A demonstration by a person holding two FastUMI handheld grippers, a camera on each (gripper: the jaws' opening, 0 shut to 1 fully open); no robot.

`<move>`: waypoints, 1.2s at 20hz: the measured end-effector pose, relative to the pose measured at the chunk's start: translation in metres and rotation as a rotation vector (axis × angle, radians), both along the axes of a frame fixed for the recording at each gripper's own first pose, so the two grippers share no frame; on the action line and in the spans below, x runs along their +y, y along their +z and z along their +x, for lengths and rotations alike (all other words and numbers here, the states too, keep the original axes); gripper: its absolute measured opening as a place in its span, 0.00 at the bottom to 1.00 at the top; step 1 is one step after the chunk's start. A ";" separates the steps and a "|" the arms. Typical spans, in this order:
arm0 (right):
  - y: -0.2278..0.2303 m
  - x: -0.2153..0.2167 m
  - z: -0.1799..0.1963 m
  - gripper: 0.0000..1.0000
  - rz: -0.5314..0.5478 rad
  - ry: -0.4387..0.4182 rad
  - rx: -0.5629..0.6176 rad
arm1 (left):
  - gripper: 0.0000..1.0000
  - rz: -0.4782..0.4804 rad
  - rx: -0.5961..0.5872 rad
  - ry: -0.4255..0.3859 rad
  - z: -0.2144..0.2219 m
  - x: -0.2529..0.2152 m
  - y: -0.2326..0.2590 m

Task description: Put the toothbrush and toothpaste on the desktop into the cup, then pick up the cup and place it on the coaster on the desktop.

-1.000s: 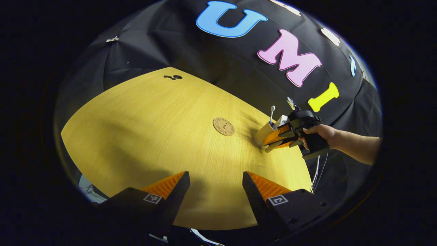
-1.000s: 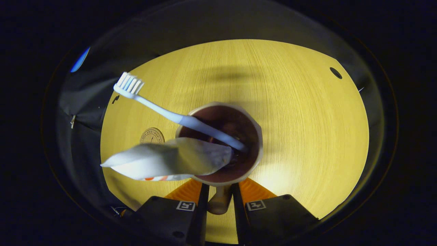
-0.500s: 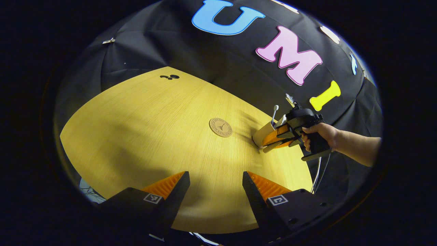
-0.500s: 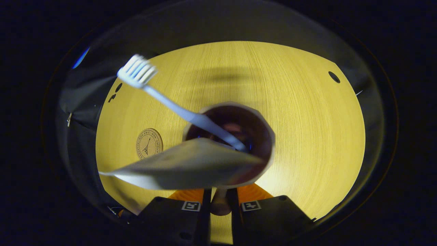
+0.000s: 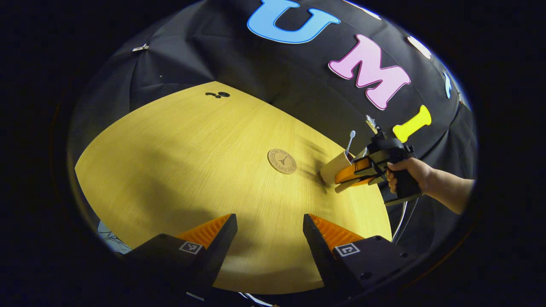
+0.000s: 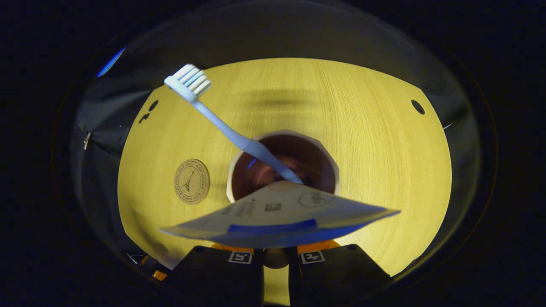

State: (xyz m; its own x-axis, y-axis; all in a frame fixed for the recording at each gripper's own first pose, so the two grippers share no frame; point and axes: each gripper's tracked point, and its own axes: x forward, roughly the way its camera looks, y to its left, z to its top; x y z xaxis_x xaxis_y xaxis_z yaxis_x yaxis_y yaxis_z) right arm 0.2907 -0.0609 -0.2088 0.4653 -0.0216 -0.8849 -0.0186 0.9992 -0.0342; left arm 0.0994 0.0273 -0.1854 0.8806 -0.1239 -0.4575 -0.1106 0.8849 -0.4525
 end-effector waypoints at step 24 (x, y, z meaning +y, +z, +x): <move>-0.023 0.137 0.008 0.26 -0.064 0.250 0.064 | 0.96 0.038 0.016 0.027 -0.023 0.051 -0.008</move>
